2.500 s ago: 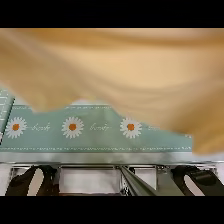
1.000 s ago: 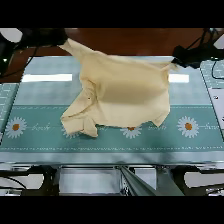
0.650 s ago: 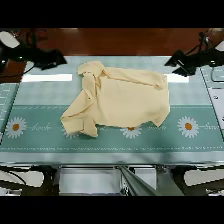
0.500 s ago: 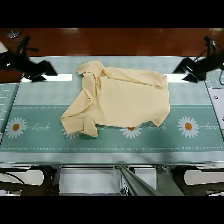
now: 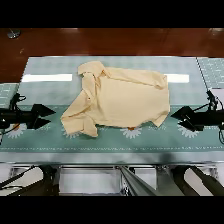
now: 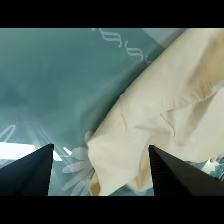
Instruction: Fold the shirts.
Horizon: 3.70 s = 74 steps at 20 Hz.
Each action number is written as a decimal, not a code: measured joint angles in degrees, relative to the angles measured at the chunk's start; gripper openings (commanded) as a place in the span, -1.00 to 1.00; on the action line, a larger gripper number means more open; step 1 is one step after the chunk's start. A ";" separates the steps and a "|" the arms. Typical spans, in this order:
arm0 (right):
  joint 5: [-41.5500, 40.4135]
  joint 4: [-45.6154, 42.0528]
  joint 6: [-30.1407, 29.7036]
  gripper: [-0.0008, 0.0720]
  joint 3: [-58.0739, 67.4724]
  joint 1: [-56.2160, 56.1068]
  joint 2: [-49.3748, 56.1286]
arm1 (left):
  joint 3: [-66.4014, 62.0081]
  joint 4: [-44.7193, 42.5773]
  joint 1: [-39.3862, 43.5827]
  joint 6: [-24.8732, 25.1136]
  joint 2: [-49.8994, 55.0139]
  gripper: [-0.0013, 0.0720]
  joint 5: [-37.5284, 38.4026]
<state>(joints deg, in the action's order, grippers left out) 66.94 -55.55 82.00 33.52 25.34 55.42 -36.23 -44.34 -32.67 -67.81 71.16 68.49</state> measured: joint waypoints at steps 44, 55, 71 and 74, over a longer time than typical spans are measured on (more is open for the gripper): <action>-10.73 16.79 -4.96 -0.76 -5.25 -7.58 14.97 | 6.29 5.42 15.45 10.45 0.96 -0.92 -10.54; -4.90 11.08 -4.24 -0.92 16.26 -13.16 16.48 | -2.16 15.54 14.36 10.64 -2.60 -0.93 -8.50; 8.48 -8.72 6.38 -0.92 71.97 -13.33 -14.64 | -60.87 6.71 4.15 -3.54 -27.71 -0.93 -7.54; 13.20 -13.07 8.09 -0.92 72.81 -13.33 -20.61 | -62.27 -8.20 7.82 -6.99 -35.63 -0.93 -6.93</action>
<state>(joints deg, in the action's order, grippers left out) 80.14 -68.62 90.08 106.32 12.01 34.81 -98.50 -52.53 -24.84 -74.81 35.53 61.56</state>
